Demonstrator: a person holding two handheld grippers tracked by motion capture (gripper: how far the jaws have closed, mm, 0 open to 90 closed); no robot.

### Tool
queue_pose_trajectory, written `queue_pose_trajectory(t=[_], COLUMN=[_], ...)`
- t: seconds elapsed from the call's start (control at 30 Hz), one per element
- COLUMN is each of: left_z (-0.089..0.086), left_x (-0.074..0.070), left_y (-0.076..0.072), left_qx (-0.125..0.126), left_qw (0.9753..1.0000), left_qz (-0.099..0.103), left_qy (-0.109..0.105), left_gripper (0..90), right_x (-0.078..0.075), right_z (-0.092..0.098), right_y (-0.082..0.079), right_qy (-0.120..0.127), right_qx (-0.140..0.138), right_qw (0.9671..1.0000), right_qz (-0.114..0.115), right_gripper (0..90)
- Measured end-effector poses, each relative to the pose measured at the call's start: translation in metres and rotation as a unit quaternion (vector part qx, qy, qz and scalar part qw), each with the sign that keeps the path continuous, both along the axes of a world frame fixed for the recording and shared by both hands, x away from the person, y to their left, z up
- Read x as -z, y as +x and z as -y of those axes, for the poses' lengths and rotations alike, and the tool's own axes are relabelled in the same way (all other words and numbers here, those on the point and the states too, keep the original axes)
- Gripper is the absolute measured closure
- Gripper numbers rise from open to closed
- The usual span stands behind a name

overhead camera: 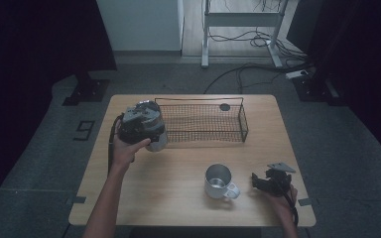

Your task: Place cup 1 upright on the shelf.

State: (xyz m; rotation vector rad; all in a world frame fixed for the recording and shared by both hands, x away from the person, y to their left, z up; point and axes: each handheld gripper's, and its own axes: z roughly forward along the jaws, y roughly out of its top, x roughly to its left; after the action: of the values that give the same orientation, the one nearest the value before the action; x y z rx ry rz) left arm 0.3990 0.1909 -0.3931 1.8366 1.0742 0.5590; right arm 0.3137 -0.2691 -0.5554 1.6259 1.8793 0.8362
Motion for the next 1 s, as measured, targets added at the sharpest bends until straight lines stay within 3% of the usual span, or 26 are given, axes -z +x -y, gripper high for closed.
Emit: queue_pose_trajectory(t=[0.57,1.0], left_z=[0.006,0.009], left_x=[-0.017,-0.02], left_y=[0.004,0.012], left_qx=[0.004,0.004], left_qw=[0.9999,0.9999], left_qz=[0.009,0.009], left_qy=[0.004,0.001], left_gripper=[4.1,4.1], right_x=[0.0,0.0], right_z=[0.0,0.0], right_y=[0.0,0.001], right_qy=[-0.001,-0.001], right_qx=[-0.001,0.002], right_qw=[1.0,1.0], right_qz=[-0.001,0.002], right_gripper=[11.6,11.7])
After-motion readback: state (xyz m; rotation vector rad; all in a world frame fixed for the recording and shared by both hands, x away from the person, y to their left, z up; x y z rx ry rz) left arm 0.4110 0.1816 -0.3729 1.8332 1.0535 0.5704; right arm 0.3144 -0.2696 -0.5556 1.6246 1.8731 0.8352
